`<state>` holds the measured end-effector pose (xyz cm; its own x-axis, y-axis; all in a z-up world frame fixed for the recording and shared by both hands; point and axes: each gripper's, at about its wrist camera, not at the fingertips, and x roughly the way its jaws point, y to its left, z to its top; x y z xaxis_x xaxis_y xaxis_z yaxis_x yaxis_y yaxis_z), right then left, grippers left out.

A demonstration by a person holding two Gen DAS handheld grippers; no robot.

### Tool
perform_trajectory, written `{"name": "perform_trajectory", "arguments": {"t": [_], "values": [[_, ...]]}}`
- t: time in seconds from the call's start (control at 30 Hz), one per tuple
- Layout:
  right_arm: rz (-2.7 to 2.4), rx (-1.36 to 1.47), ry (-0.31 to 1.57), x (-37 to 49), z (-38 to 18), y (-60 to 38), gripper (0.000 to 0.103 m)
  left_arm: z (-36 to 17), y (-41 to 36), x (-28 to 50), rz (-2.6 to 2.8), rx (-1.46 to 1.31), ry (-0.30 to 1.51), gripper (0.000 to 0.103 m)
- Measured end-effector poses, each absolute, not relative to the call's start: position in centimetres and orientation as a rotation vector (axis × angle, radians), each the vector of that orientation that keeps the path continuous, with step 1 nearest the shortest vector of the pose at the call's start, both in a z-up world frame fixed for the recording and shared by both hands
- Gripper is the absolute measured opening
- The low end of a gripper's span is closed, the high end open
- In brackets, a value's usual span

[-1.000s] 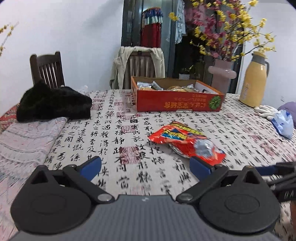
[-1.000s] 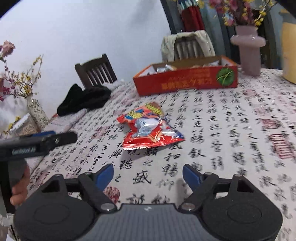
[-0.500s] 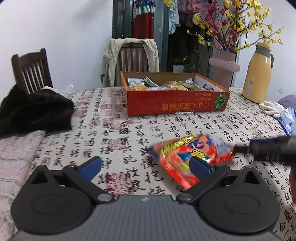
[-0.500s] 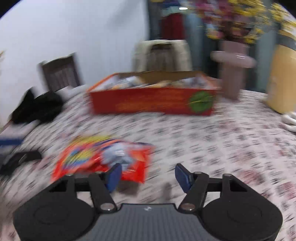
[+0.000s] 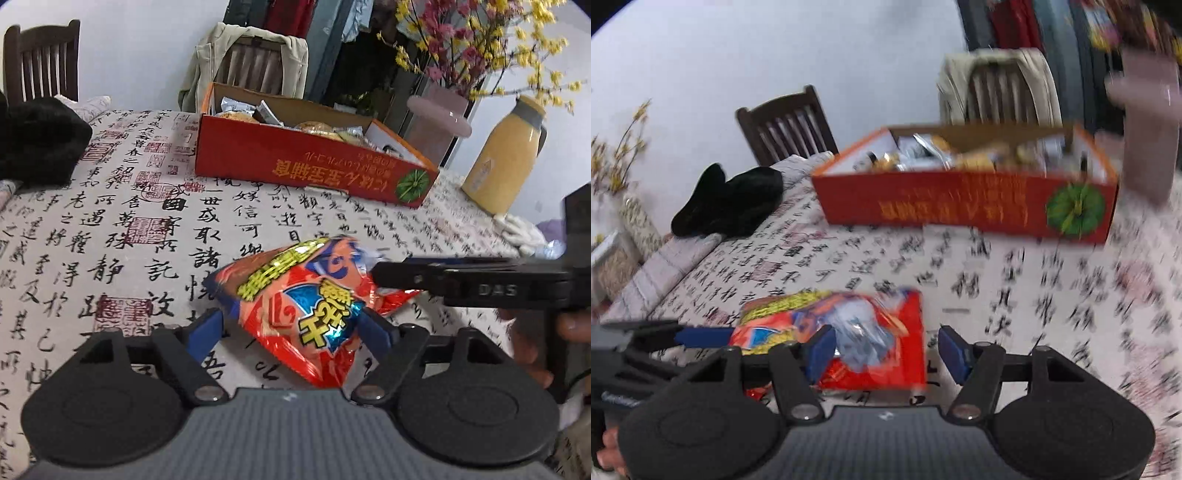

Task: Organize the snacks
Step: 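Grasp the red-and-blue chip bag with the right gripper, then carry the chip bag in the right gripper over the box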

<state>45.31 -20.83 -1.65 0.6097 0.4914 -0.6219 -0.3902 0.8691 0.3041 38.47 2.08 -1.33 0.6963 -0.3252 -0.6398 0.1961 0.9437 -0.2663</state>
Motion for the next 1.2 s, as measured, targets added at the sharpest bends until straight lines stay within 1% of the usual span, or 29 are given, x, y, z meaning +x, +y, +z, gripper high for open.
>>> {"name": "perform_trajectory", "arguments": {"t": [0.03,0.07,0.1,0.13,0.17,0.2,0.23,0.3,0.4,0.5,0.53,0.6,0.73,0.97,1.2], "values": [[0.525,0.178,0.763,45.6,-2.0,-21.2,0.059,-1.3,2.1,38.5,-0.297,-0.186,0.74,0.07],[0.542,0.214,0.761,45.8,-2.3,-21.5,0.05,-1.4,2.1,38.6,-0.313,-0.187,0.727,0.066],[0.562,0.223,0.756,45.6,-2.4,-21.6,0.042,-1.4,2.1,38.7,-0.329,-0.184,0.721,0.059],[0.573,0.218,0.753,45.5,-2.6,-21.6,0.04,-1.4,2.0,38.7,-0.339,-0.182,0.717,0.057],[0.573,0.206,0.747,45.3,-2.6,-21.5,0.034,-1.2,1.9,38.6,-0.347,-0.179,0.712,0.056],[0.585,0.191,0.736,45.0,-2.5,-21.3,0.019,-1.1,1.8,38.5,-0.356,-0.178,0.706,0.057],[0.594,0.184,0.724,44.4,-2.4,-21.3,0.013,-0.9,1.7,38.2,-0.352,-0.172,0.695,0.061],[0.576,0.141,0.709,43.6,-2.1,-20.9,0.011,-0.7,1.4,37.7,-0.36,-0.151,0.676,0.063],[0.555,0.122,0.695,41.7,-1.8,-20.9,0.011,-0.4,1.0,36.8,-0.382,-0.116,0.677,0.062],[0.503,0.106,0.68,39.3,-1.2,-21.2,0.01,-0.2,0.3,34.9,-0.4,-0.072,0.671,0.051],[0.49,0.098,0.674,38.2,-0.9,-21.3,0.01,-0.1,0.1,34.1,-0.405,-0.053,0.671,0.05],[0.472,0.091,0.66,36.0,-0.3,-21.6,0.008,-0.1,0.0,32.7,-0.411,-0.046,0.674,0.038],[0.428,0.08,0.618,31.4,0.7,-22.3,0.008,0.6,0.2,29.3,-0.458,-0.082,0.66,0.03],[0.39,0.051,0.541,24.7,2.7,-22.9,0.008,2.3,0.3,25.1,-0.511,-0.121,0.618,0.028],[0.383,0.045,0.504,23.4,4.3,-23.0,0.008,4.0,0.0,24.8,-0.521,-0.113,0.577,0.028]]}}
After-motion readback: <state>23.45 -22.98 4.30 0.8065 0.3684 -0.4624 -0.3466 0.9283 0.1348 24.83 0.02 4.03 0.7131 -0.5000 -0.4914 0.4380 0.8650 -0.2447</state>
